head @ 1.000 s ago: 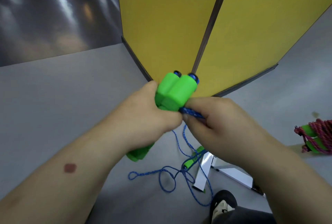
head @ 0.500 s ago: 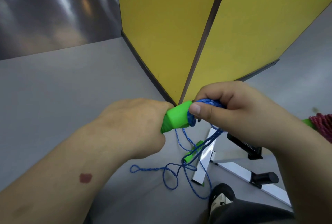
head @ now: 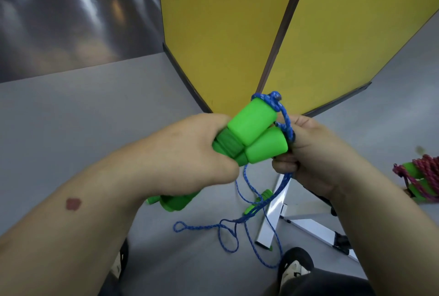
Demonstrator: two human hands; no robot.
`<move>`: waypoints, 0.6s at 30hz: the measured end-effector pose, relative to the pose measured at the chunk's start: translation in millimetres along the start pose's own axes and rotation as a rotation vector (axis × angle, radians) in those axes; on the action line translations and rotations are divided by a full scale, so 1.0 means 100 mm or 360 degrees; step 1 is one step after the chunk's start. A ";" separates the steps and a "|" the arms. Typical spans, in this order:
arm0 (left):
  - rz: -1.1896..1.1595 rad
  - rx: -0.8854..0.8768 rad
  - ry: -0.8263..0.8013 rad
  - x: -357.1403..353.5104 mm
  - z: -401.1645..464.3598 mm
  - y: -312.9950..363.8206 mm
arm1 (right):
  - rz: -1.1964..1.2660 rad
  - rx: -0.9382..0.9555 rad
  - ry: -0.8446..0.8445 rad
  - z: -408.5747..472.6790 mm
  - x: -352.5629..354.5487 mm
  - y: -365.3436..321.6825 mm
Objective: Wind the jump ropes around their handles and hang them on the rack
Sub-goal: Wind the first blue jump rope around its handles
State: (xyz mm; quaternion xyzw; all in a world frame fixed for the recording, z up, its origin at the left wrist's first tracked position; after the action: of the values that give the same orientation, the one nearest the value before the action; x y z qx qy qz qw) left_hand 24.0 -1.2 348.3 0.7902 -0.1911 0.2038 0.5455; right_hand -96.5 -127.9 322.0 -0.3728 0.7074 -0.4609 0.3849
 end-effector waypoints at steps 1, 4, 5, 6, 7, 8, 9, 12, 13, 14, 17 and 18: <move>-0.0036 -0.0009 0.0058 0.03 0.00 0.00 | -0.0023 -0.0023 0.0021 0.01 0.02 0.01; -0.0227 -0.0046 0.0105 0.07 -0.01 -0.01 | -0.0146 -0.0065 0.0015 0.02 0.03 0.04; -0.0272 -0.0040 0.0097 0.07 -0.02 -0.02 | -0.0207 -0.0073 0.0003 0.01 0.02 0.05; -0.0287 -0.0027 0.0090 0.07 -0.03 -0.03 | -0.0277 -0.0081 -0.0009 0.01 0.02 0.05; -0.0292 -0.0014 0.0093 0.07 -0.03 -0.04 | -0.0360 -0.0090 -0.0015 0.00 0.02 0.05; -0.0297 -0.0003 0.0106 0.07 -0.03 -0.05 | -0.0445 -0.0102 -0.0010 -0.01 0.02 0.05; -0.0298 0.0013 0.0127 0.07 -0.02 -0.06 | -0.0522 -0.0115 0.0002 -0.02 0.03 0.04; -0.0041 0.0151 0.0229 0.08 -0.01 -0.11 | -0.0843 -0.0135 0.0084 -0.09 0.07 -0.07; 0.0084 0.0211 0.0250 0.08 -0.01 -0.11 | -0.0992 -0.0130 0.0091 -0.12 0.08 -0.11; 0.0183 0.0262 0.0253 0.07 0.00 -0.12 | -0.1130 -0.0120 0.0066 -0.14 0.08 -0.14; 0.0407 0.0366 0.0204 0.04 0.00 -0.16 | -0.1286 -0.0119 -0.0050 -0.21 0.02 -0.17; 0.0475 0.0390 0.0173 0.01 0.01 -0.16 | -0.1274 -0.0107 -0.0078 -0.22 0.01 -0.18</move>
State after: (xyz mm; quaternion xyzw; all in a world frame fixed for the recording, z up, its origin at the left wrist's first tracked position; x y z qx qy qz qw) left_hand 33.8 3.5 336.3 0.8014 -0.2503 0.3465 0.4184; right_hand -113.1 -125.8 344.4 -0.6422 0.5115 -0.5420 0.1794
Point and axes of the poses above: each hand's wrist, its own z-axis towards the middle knuckle, its own x-axis out of the back of the hand, y = z × x, the point moved 5 cm from there along z, towards the middle knuckle, and after that the axes turned 11 degrees about -y, right-handed, at the moved point
